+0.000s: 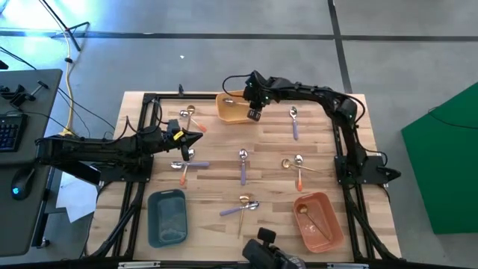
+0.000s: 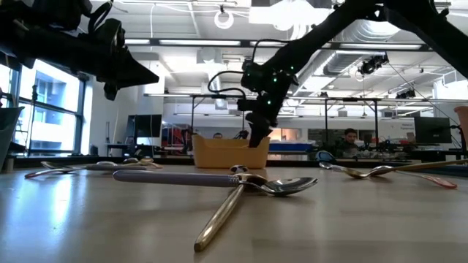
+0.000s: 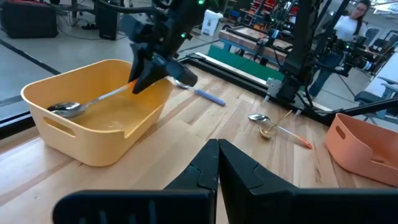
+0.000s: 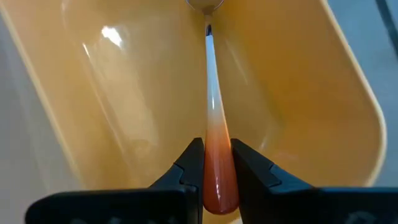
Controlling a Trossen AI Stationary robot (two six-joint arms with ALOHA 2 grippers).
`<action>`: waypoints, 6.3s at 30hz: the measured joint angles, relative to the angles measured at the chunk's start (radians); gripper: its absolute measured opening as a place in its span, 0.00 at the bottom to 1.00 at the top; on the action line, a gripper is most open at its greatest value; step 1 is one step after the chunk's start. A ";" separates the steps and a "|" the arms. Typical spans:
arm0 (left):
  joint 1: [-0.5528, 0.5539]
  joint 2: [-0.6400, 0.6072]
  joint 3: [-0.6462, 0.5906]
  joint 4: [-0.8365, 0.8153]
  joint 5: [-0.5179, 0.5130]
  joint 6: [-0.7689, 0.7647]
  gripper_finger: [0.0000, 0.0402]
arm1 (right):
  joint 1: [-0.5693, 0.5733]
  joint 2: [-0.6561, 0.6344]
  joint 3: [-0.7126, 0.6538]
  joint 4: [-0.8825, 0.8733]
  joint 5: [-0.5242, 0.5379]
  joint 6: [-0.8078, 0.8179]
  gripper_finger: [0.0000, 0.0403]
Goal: Sort silverware by color (type)
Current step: Put the center orange spoon into the yellow bin, then put the top left blue spoon into the blue bin
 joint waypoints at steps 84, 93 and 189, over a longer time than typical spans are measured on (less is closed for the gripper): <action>-0.024 0.108 0.165 -0.356 0.117 0.123 0.00 | 0.119 -0.660 -0.718 0.676 -0.318 0.059 0.00; -0.114 0.333 0.366 -0.652 0.116 0.131 0.02 | 0.173 -0.935 -1.042 0.983 -0.284 0.101 0.00; -0.446 0.689 1.057 -1.407 0.238 -0.865 0.11 | 0.173 -1.101 -1.121 0.951 -0.256 0.063 0.00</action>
